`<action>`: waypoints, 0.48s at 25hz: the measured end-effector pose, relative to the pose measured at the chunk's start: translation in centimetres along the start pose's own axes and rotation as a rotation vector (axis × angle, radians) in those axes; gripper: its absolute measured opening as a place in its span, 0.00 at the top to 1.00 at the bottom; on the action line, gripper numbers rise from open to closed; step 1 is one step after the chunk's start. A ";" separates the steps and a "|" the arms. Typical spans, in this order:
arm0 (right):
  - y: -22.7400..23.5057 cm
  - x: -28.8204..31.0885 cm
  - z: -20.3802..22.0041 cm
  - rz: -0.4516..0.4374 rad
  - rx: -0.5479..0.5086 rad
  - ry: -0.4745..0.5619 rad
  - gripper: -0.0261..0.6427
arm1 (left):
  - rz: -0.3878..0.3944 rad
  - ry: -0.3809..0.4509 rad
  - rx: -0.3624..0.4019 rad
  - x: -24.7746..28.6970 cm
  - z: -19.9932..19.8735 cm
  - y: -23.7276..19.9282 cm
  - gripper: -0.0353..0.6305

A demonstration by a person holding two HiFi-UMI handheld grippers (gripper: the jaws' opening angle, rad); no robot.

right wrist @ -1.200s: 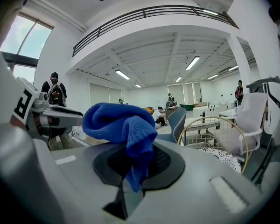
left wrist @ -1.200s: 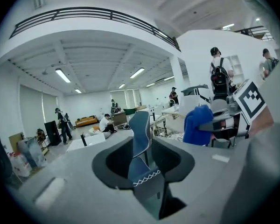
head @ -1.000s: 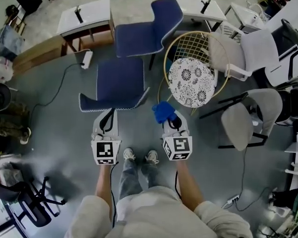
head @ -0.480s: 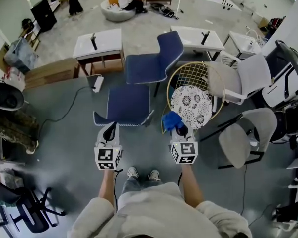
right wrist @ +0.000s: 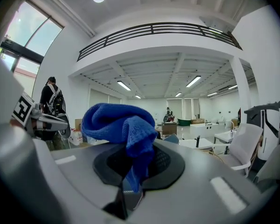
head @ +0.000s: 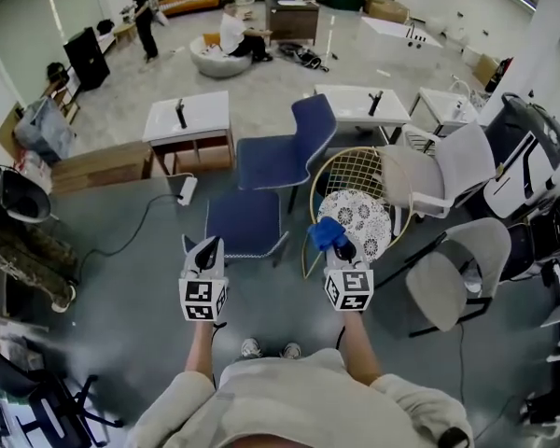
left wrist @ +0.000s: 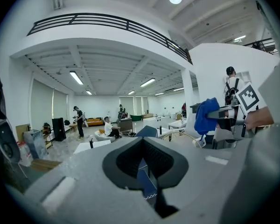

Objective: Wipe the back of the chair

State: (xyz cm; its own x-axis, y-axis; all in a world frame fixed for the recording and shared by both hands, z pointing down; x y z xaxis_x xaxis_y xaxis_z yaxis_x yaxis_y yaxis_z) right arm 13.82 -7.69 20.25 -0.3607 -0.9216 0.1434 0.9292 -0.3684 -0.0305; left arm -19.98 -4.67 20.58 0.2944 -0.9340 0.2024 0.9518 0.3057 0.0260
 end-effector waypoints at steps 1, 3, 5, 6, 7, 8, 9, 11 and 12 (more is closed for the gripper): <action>-0.1 0.0 -0.3 0.001 -0.001 0.004 0.89 | -0.003 0.004 -0.004 -0.1 -0.2 -0.2 0.94; -0.3 -0.1 -0.8 0.000 -0.003 0.009 0.89 | -0.007 0.009 -0.008 -0.3 -0.5 -0.3 0.94; -0.5 -0.5 -0.9 0.000 -0.003 0.009 0.89 | -0.004 0.008 -0.007 -0.6 -0.5 -0.3 0.94; -0.7 -0.7 -0.8 0.000 -0.001 0.010 0.89 | -0.003 0.009 -0.005 -0.8 -0.5 -0.4 0.94; -0.9 -0.7 -0.8 0.001 0.002 0.011 0.89 | -0.002 0.011 -0.004 -0.8 -0.5 -0.5 0.94; -1.0 -0.7 -0.8 0.001 0.004 0.012 0.89 | -0.002 0.014 -0.004 -0.8 -0.6 -0.7 0.94; -1.2 -0.6 -0.8 0.000 0.006 0.013 0.89 | -0.002 0.016 -0.003 -0.8 -0.6 -0.8 0.94; -1.4 -0.5 -0.6 -0.003 0.006 0.011 0.89 | -0.001 0.018 0.000 -0.7 -0.6 -1.0 0.94; -1.6 -0.4 -0.6 -0.004 0.006 0.010 0.89 | 0.001 0.017 0.003 -0.7 -0.6 -1.0 0.94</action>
State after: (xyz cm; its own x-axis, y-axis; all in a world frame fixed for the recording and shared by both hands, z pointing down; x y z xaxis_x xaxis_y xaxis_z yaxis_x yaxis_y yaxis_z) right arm 12.45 -6.84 19.69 -0.3647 -0.9215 0.1332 0.9284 -0.3709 -0.0240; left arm -21.12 -4.47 19.81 0.2968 -0.9368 0.1855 0.9512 0.3071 0.0287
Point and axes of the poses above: the fingertips, and each gripper's own axes: x forward along the fingers, y to its right, z out of its underside, the point moved 10 cm from there along -x, backward along the fingers, and after that the axes turned 1 degree about -x, right-handed, at the moved point
